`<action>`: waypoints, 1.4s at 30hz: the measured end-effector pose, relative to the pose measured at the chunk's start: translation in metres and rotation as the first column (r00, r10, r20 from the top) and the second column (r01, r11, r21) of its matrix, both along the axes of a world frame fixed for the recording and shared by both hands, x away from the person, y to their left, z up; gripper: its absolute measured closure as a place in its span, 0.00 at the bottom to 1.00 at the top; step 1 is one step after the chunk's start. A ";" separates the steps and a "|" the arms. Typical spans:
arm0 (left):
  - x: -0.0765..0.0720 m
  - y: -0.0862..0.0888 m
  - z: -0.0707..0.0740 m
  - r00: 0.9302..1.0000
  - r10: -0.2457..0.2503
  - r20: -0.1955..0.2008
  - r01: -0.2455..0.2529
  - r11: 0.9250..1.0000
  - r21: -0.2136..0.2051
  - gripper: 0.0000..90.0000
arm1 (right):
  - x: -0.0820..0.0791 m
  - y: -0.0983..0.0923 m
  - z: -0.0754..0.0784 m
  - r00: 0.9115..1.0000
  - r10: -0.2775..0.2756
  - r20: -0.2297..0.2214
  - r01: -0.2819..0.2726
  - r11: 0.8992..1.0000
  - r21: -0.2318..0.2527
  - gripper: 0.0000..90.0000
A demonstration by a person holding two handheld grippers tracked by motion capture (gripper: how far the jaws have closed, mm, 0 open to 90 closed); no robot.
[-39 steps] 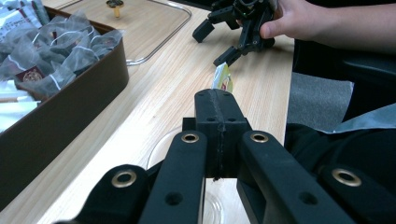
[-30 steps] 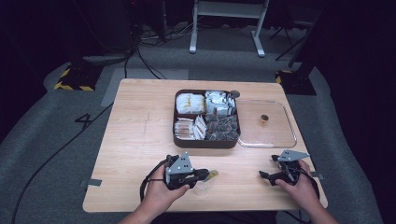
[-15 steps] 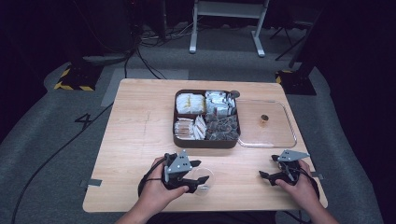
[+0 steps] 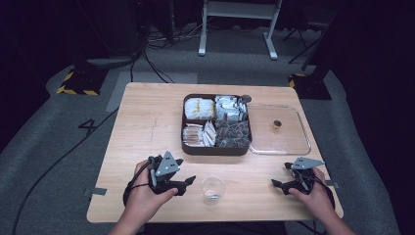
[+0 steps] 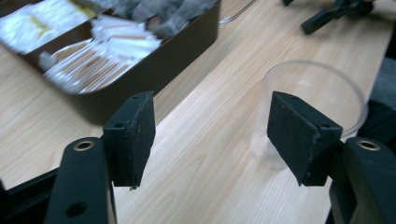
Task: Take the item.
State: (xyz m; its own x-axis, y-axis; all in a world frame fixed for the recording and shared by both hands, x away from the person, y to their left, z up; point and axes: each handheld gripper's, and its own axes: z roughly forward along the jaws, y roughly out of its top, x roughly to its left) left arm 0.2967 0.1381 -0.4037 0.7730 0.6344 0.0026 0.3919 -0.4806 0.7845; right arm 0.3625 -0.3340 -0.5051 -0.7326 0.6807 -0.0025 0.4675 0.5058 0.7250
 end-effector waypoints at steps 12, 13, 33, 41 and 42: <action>0.007 0.039 -0.010 0.998 0.062 -0.013 -0.061 0.997 0.042 0.32 | 0.000 0.000 0.000 1.000 0.001 0.000 -0.001 1.000 0.000 0.08; 0.008 0.042 -0.012 0.998 0.064 -0.013 -0.064 0.997 0.046 0.32 | 0.000 0.000 0.000 1.000 0.001 0.000 -0.001 1.000 0.000 0.08; 0.024 0.081 -0.058 0.981 0.158 -0.110 -0.145 0.982 0.119 0.30 | 0.000 0.000 0.000 1.000 0.002 0.000 -0.002 1.000 0.000 0.08; 0.021 0.093 -0.072 0.970 0.196 -0.146 -0.177 0.975 0.133 0.29 | 0.000 0.000 0.000 1.000 0.002 0.000 -0.002 1.000 0.000 0.08; 0.021 0.094 -0.074 0.968 0.197 -0.154 -0.176 0.974 0.140 0.29 | 0.000 0.000 0.000 1.000 0.002 0.000 -0.002 1.000 0.000 0.08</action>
